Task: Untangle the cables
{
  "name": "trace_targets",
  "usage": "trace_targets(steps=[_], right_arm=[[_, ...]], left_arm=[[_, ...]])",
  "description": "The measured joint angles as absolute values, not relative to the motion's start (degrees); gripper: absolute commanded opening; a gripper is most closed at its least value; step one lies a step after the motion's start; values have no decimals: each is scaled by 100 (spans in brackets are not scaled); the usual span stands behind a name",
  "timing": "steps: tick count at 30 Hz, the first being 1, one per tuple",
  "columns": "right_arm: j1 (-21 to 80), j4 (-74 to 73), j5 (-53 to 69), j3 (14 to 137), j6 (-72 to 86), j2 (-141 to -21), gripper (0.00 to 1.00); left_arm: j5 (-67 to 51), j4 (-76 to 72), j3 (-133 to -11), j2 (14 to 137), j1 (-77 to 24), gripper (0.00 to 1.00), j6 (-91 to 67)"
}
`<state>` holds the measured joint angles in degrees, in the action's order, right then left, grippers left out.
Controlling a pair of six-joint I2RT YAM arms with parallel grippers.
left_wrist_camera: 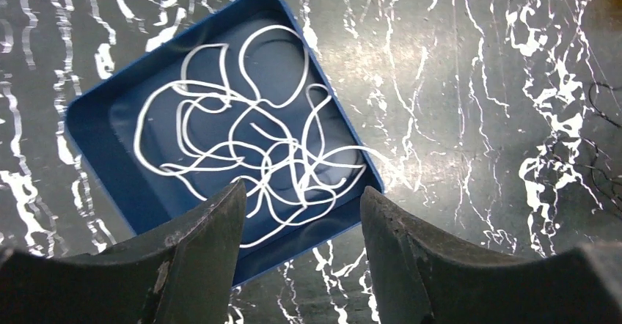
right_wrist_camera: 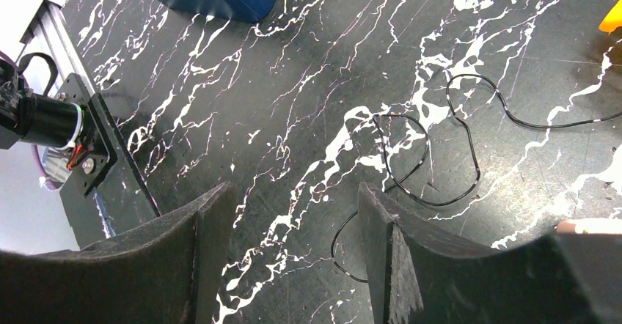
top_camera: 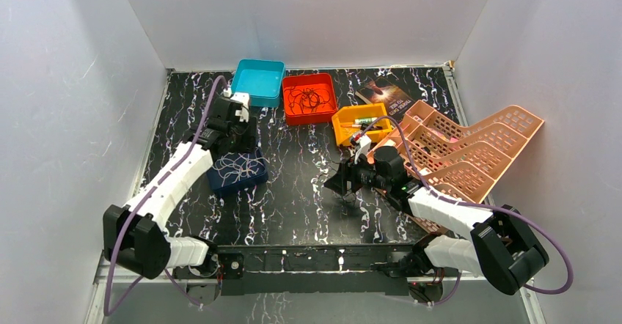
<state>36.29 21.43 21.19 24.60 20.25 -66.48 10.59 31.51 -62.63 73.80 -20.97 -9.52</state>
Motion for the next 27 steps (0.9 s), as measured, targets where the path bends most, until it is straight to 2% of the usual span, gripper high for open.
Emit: trace_targets(steps=[4, 7, 17, 27], right_arm=[[3629, 2141, 2117, 2460, 2038, -6637, 70], [3629, 2137, 2112, 2460, 2040, -6602, 70], [3629, 2137, 2097, 2456, 2038, -6512, 70], [3629, 2137, 2099, 2456, 2038, -6512, 71]], left_arm=[[661, 2910, -6119, 7743, -2097, 54, -963], [593, 2873, -6055, 8189, -2099, 46, -958], [808, 2899, -6034, 8569, -2099, 0, -849], [1935, 3330, -6077, 8569, -2097, 0, -757]])
